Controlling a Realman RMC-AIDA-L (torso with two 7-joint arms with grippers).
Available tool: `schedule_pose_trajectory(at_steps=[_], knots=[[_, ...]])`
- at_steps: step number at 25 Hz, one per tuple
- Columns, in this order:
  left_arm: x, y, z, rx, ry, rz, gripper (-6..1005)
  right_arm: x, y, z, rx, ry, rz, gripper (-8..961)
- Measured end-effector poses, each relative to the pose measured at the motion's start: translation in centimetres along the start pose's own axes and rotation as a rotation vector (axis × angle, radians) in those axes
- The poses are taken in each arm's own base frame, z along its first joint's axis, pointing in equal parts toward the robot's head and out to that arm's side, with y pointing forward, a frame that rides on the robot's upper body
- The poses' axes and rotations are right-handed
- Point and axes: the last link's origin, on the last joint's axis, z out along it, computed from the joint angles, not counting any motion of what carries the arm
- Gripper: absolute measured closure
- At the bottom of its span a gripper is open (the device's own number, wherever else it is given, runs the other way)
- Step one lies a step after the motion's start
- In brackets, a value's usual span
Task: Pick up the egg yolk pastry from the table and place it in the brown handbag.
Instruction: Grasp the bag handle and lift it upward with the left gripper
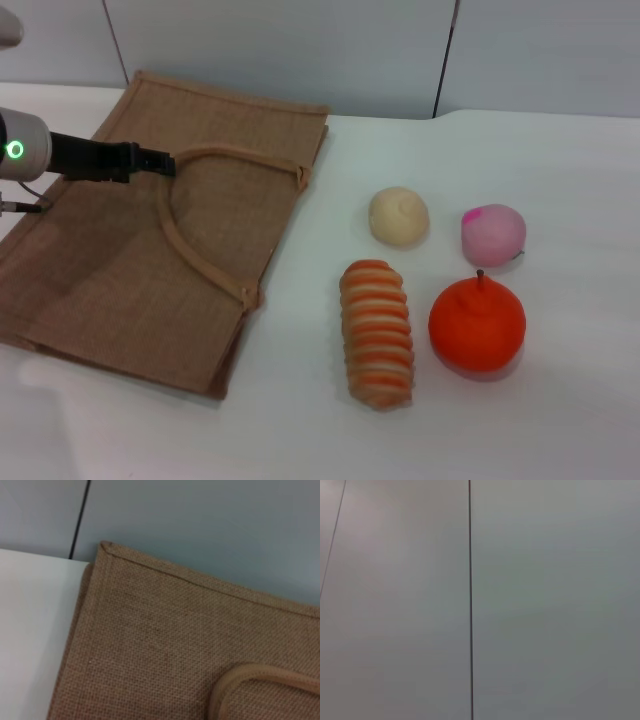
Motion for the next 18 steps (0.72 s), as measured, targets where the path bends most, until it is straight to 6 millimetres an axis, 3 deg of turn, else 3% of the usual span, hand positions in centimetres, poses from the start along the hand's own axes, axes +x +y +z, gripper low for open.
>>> schedule_pose_trajectory(at_steps=[18], knots=[[0.3, 2.4, 2.6, 0.065, 0.003, 0.228, 217, 0.0, 0.0, 0.0, 0.001, -0.001, -0.001, 98]])
